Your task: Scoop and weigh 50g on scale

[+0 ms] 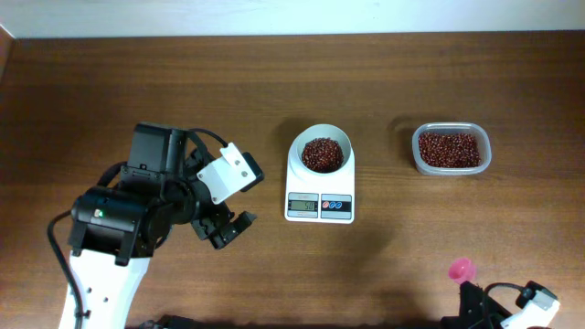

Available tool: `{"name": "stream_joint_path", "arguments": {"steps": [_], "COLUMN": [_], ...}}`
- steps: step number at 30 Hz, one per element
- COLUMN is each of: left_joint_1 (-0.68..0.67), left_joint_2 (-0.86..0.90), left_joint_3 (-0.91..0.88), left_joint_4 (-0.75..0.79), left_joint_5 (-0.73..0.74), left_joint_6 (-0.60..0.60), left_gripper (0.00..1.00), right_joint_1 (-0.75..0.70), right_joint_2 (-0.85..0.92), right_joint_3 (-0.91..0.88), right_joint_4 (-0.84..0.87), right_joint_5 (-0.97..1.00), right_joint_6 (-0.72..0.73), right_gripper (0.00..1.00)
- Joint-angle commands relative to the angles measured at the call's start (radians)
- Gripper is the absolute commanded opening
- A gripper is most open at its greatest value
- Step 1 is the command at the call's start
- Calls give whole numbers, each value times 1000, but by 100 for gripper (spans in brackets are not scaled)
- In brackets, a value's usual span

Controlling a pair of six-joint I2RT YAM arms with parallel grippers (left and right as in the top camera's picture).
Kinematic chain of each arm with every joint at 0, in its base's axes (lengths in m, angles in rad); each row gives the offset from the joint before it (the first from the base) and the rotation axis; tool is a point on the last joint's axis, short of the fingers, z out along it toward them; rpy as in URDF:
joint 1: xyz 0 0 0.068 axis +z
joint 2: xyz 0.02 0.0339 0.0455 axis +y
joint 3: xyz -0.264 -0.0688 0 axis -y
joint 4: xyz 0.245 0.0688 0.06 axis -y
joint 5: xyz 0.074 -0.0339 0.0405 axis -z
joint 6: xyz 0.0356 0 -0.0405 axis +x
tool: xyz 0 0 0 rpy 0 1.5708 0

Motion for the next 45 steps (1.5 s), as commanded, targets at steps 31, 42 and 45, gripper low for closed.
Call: {"name": "stream_joint_path", "arguments": {"steps": [31,42,45], "left_joint_1": [5,5,5], "left_joint_2": [-4,-4,-4], "left_joint_3": [-7,-7,-7], "left_joint_4": [1,1,1], "left_joint_5": [14,14,14], "left_joint_6": [19,19,19], "left_gripper": [99,99,99], "right_joint_1": [6,6,6], "right_joint_2": [44,317,323], "right_joint_3": [-612,-612,-612], "right_joint_4": [624,624,624], "right_joint_5": [37,-29,-50], "right_joint_6": [303,304,304], "right_gripper": [27,65,99]}}
